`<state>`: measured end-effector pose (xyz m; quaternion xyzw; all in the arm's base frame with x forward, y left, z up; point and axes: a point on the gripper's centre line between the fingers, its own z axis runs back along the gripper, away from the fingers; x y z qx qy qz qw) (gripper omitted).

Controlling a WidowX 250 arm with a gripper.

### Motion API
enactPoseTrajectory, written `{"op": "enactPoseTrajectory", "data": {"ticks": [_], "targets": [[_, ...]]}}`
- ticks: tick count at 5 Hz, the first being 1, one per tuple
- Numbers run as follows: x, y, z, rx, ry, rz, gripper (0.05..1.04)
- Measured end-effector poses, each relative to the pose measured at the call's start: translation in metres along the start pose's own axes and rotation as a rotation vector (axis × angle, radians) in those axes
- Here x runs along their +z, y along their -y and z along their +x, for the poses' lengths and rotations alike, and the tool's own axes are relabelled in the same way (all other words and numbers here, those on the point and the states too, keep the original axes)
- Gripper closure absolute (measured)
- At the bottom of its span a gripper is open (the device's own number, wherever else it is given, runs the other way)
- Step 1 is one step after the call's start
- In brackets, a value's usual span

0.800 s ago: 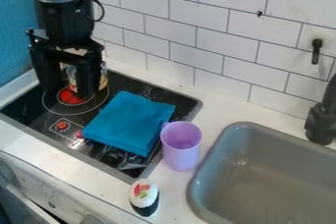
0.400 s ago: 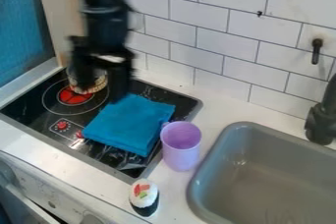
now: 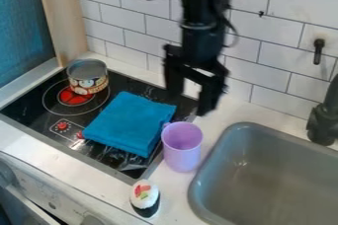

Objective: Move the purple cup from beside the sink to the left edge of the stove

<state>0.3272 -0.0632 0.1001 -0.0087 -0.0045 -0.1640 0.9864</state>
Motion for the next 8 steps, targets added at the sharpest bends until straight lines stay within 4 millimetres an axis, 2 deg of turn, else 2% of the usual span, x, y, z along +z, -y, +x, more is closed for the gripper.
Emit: {"op": "enactPoseTrajectory", "data": {"ticks": [1, 2, 3, 4, 5, 6, 8], "targets": [[-0.007, 0.016, 0.009, -0.049, -0.013, -0.015, 0.081], [-0.01, 0.03, 0.009, -0.075, -0.029, -0.018, 0.081], [-0.017, 0.041, -0.004, -0.077, -0.081, 0.001, 0.081], [-0.006, 0.039, -0.009, -0.053, -0.074, 0.027, 0.081], [-0.005, 0.047, -0.015, -0.062, -0.112, 0.03, 0.081], [-0.005, 0.048, -0.015, -0.042, -0.11, 0.031, 0.081], [-0.021, 0.052, -0.026, -0.015, -0.135, 0.005, 0.081]]}}
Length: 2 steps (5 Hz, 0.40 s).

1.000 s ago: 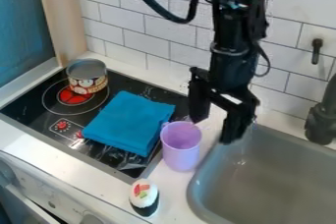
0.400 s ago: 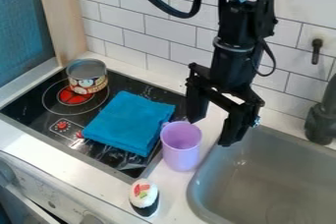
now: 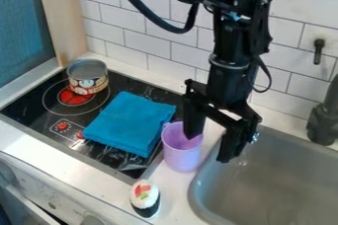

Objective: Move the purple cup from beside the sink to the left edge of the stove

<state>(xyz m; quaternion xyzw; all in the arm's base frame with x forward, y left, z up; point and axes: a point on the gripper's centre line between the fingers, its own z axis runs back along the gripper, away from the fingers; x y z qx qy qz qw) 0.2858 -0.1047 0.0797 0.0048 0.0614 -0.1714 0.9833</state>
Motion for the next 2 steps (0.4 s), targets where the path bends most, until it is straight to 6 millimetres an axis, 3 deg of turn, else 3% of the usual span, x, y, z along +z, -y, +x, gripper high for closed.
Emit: {"op": "enactPoseTrajectory", "data": {"ticks": [2], "targets": [[-0.01, -0.0017, -0.0085, 0.024, -0.031, 0.007, 0.081]]}}
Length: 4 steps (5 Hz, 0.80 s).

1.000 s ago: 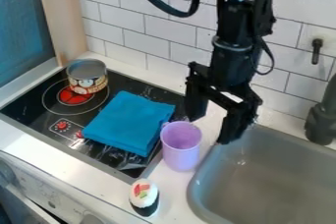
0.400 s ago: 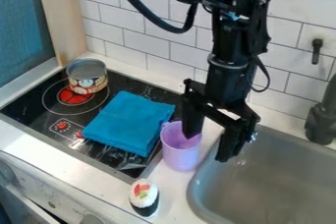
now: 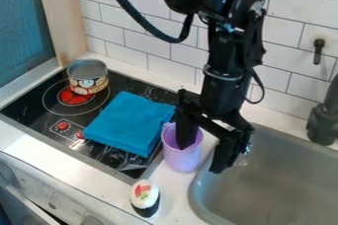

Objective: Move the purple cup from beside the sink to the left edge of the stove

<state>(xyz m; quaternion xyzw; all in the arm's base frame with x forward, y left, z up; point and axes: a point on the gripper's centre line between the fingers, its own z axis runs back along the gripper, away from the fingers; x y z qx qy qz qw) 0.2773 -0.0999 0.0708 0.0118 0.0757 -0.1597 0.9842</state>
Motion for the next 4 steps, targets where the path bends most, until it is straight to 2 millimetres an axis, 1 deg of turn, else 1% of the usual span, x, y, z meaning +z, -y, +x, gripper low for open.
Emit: {"op": "enactPoseTrajectory", "data": {"ticks": [2, 3, 4], "targets": [[-0.006, -0.006, 0.002, -0.023, 0.028, 0.031, 0.081], [-0.016, -0.012, 0.003, -0.037, 0.056, 0.061, 0.168], [-0.024, -0.024, -0.005, -0.003, 0.054, 0.051, 0.425]]}}
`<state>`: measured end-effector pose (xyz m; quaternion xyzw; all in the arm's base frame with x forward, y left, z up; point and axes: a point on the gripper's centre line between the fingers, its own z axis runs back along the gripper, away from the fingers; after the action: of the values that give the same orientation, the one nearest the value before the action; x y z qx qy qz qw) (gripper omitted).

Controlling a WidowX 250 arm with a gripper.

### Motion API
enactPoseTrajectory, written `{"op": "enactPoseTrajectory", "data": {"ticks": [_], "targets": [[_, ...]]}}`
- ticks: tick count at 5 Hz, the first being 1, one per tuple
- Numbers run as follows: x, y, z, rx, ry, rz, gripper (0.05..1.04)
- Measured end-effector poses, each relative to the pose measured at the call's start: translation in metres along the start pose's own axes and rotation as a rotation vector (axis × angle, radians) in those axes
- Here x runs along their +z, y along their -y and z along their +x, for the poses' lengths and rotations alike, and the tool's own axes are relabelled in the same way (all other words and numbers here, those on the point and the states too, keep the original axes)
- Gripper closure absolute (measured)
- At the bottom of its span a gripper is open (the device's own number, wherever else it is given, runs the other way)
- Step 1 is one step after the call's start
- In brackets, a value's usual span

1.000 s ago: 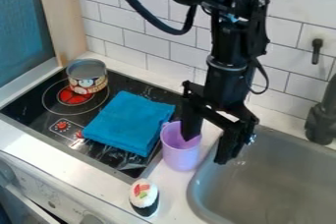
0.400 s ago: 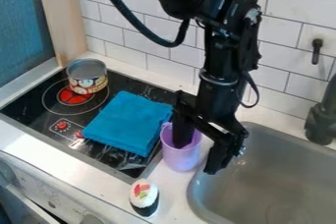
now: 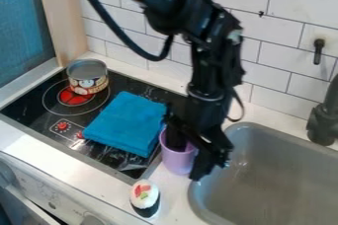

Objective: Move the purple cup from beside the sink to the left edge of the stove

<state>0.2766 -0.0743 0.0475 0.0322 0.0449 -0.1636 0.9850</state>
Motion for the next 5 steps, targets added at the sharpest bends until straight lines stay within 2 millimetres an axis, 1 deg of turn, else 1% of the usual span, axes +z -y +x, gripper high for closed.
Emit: {"op": "enactPoseTrajectory", "data": {"ticks": [1, 2, 3, 4, 5], "targets": [[0.002, -0.006, -0.005, 0.017, 0.04, -0.012, 0.714], [0.007, -0.007, -0.008, 0.016, 0.057, -0.014, 0.906], [0.021, -0.01, -0.01, 0.021, 0.083, -0.002, 0.966], [0.064, -0.011, -0.006, -0.003, 0.131, 0.063, 0.972], [0.081, -0.018, -0.026, 0.092, 0.054, 0.109, 0.971]]}}
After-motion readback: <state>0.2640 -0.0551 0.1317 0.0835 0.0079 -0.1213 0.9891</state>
